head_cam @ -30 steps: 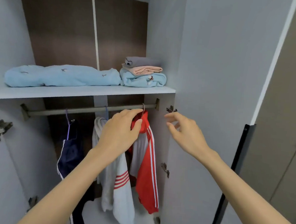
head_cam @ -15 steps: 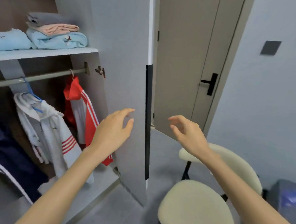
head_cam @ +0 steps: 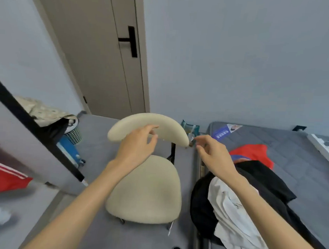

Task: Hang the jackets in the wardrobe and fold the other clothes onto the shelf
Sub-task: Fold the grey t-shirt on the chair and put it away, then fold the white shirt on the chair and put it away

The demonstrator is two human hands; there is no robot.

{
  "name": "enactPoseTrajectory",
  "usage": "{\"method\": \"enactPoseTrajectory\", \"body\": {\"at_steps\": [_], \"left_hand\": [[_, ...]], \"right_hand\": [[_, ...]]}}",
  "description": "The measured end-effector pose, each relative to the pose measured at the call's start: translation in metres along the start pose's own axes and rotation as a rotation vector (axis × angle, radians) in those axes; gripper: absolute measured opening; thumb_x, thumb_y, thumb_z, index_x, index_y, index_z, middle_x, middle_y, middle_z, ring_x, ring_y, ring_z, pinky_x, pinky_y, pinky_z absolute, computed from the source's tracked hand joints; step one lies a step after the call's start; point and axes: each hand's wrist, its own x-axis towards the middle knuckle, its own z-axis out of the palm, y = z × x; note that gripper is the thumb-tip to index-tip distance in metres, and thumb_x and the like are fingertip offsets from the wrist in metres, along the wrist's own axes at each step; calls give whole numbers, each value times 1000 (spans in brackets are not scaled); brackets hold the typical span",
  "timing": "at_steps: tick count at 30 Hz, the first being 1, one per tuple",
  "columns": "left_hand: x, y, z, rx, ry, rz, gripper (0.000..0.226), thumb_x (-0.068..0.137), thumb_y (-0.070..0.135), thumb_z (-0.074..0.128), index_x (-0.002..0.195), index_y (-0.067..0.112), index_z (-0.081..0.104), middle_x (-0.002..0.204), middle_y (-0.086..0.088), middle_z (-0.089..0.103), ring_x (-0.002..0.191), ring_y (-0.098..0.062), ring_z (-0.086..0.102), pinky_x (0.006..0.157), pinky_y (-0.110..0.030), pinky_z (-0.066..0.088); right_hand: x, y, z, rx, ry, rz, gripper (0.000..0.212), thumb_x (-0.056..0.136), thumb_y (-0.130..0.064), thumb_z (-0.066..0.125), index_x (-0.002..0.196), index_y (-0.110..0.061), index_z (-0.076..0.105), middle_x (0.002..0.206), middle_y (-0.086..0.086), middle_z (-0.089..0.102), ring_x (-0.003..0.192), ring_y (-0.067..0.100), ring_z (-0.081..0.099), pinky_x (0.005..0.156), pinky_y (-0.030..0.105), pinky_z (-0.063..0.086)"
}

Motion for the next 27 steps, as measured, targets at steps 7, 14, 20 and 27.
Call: {"method": "enactPoseTrajectory", "body": {"at_steps": [7,14,20,27], "left_hand": [[51,46,166,-12,-285,4,36,99,28,45,135,28,50,120,11,61,108,-14,58,89,-37,48],[41,54,299,-54,-560,-121,40,100,26,43,141,26,44,131,4,57,119,-17,53,92,-29,41],[26,35,341,-51,-724,-144,45,101,27,43,145,28,38,138,4,50,121,-14,51,99,-33,44],[29,15,341,-70,-719,-129,45,101,26,42,145,30,37,140,7,48,120,-12,51,98,-29,43]], "right_hand": [[-35,167,-10,-16,-63,306,30,94,-14,54,123,-17,60,121,-4,61,99,12,56,85,21,40],[-67,283,28,-67,-308,594,33,96,-23,51,129,-18,53,133,3,54,119,22,50,96,35,43],[-63,312,83,-37,-406,664,55,90,-38,60,140,-17,45,137,4,50,126,23,45,104,35,36],[-39,323,132,-177,-414,712,29,98,-25,46,77,-6,54,91,9,54,99,31,58,85,38,41]]}}
